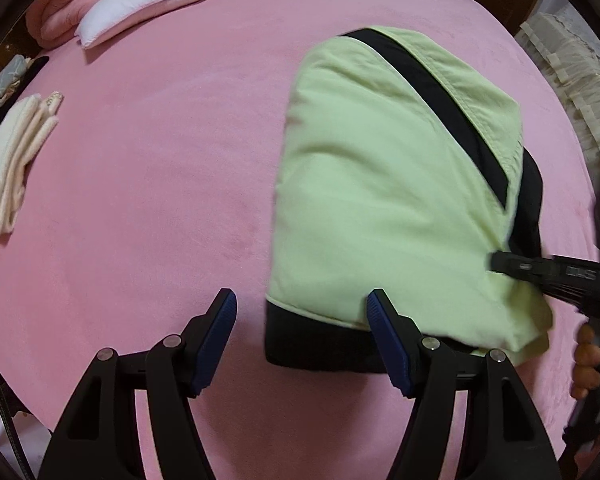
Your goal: Fold large clothes
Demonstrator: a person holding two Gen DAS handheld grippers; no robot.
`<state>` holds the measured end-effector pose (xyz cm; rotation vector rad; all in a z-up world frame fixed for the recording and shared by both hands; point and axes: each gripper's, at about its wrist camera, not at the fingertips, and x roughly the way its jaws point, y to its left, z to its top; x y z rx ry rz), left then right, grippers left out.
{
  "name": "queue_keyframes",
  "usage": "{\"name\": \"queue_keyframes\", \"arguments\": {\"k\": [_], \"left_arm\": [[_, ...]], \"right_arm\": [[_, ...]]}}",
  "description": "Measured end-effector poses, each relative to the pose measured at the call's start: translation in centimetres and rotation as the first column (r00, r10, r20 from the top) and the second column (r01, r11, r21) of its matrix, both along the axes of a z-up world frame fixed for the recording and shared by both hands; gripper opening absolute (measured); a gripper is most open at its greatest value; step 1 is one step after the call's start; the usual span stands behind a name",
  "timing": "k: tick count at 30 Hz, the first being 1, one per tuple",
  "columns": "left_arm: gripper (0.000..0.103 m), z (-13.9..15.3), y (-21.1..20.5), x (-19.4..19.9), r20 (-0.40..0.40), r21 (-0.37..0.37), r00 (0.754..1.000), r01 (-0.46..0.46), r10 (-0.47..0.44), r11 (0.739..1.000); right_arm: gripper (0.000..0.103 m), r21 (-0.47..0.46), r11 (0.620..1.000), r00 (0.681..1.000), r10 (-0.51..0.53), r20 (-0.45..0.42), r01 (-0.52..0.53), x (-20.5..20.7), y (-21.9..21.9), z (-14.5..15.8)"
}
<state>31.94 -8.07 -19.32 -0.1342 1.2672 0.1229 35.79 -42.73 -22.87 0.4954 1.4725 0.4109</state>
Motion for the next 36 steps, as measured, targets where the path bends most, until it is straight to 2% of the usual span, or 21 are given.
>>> {"name": "queue_keyframes", "arguments": {"k": [3,6,11,13,15,17,18,19,20,21,22,24,26,28,29,30,32,33,34,35,36], "left_arm": [[0.066,0.7,0.3,0.5,0.010,-0.009,1.000,0.011,-0.010,1.000],[0.066,0.0,0.3,1.2,-0.014,-0.037,0.999,0.034,-0.034,0.999],[0.072,-4.3,0.4,2.5,-0.085,-0.096,0.996,0.028,-0.037,0.995],[0.077,-4.8,1.3,2.5,-0.097,-0.142,0.995,0.008,-0.022,0.990],[0.078,-4.9,2.1,2.5,-0.124,-0.179,0.992,-0.003,-0.019,0.984],[0.075,-4.5,2.5,2.4,-0.131,-0.168,0.991,-0.009,-0.013,0.986],[0.070,-4.1,2.5,2.3,-0.126,-0.148,0.992,0.007,-0.026,0.989],[0.067,-3.7,2.4,2.2,-0.117,-0.141,0.992,0.030,-0.046,0.990],[0.066,-3.2,2.1,2.2,-0.101,-0.131,0.992,0.061,-0.075,0.989],[0.066,-2.7,1.8,2.1,-0.083,-0.120,0.991,0.095,-0.106,0.988],[0.066,-2.3,1.4,2.2,-0.069,-0.113,0.989,0.126,-0.134,0.986],[0.066,-1.5,0.7,2.3,-0.038,-0.105,0.983,0.176,-0.181,0.979],[0.066,-0.8,0.0,2.9,-0.010,-0.092,0.980,0.199,-0.200,0.976],[0.066,-0.9,-0.5,3.8,-0.015,-0.083,0.977,0.210,-0.211,0.974],[0.066,-1.0,-0.7,4.1,-0.017,-0.079,0.976,0.214,-0.216,0.974],[0.066,-1.1,-1.0,4.6,-0.016,-0.071,0.976,0.217,-0.218,0.974],[0.066,-1.1,-1.0,5.9,-0.007,-0.066,0.976,0.217,-0.218,0.974],[0.066,-1.2,-1.1,6.4,-0.004,-0.071,0.977,0.214,-0.215,0.974],[0.066,-1.3,-1.1,7.0,-0.007,-0.076,0.977,0.212,-0.213,0.974],[0.066,-1.2,-1.2,7.4,-0.009,-0.073,0.977,0.211,-0.212,0.975],[0.066,-0.9,-1.2,7.9,-0.005,-0.063,0.977,0.214,-0.215,0.975]], "right_arm": [[0.004,0.033,0.994,0.988,-0.111,0.104,0.108,-1.5,-2.6,3.3],[0.003,-0.010,0.986,0.978,-0.162,0.129,0.165,-3.2,-4.2,4.7],[0.003,-0.194,0.964,0.979,-0.161,0.121,0.182,-5.7,-4.0,0.0],[0.003,-0.216,0.949,0.969,-0.205,0.137,0.231,-6.2,-3.6,0.1],[0.000,-0.214,0.920,0.944,-0.313,0.105,0.329,-7.0,-4.6,0.5],[0.000,-0.261,0.886,0.924,-0.371,0.092,0.382,-7.9,-5.7,0.7],[0.000,-0.393,0.838,0.923,-0.376,0.084,0.378,-8.4,-5.6,1.0],[0.000,-0.449,0.809,0.921,-0.380,0.091,0.378,-8.5,-5.9,1.4],[0.000,-0.383,0.836,0.918,-0.382,0.110,0.394,-8.9,-6.4,2.1],[0.000,-0.257,0.869,0.906,-0.402,0.132,0.423,-9.2,-6.8,3.1],[0.000,-0.184,0.880,0.897,-0.412,0.162,0.438,-9.1,-6.9,4.0],[0.002,-0.126,0.905,0.900,-0.373,0.226,0.406,-8.1,-6.1,5.5],[0.018,-0.149,0.939,0.924,-0.260,0.280,0.310,-5.3,-4.7,6.1],[0.070,-0.208,0.947,0.939,-0.178,0.295,0.245,-2.4,-3.2,5.4],[0.080,-0.237,0.945,0.944,-0.149,0.295,0.223,-1.4,-3.1,4.9],[0.082,-0.279,0.938,0.948,-0.122,0.293,0.207,-0.4,-3.0,4.1],[0.082,-0.363,0.912,0.950,-0.076,0.302,0.189,2.3,-2.2,3.2],[0.076,-0.373,0.906,0.947,-0.079,0.311,0.198,3.3,-2.4,2.9],[0.021,-0.335,0.920,0.941,-0.086,0.328,0.201,4.2,-2.4,2.8],[0.004,-0.286,0.940,0.937,-0.081,0.340,0.185,4.8,-2.2,3.1],[0.004,-0.259,0.950,0.942,-0.082,0.326,0.172,5.0,-3.5,3.5]]}}
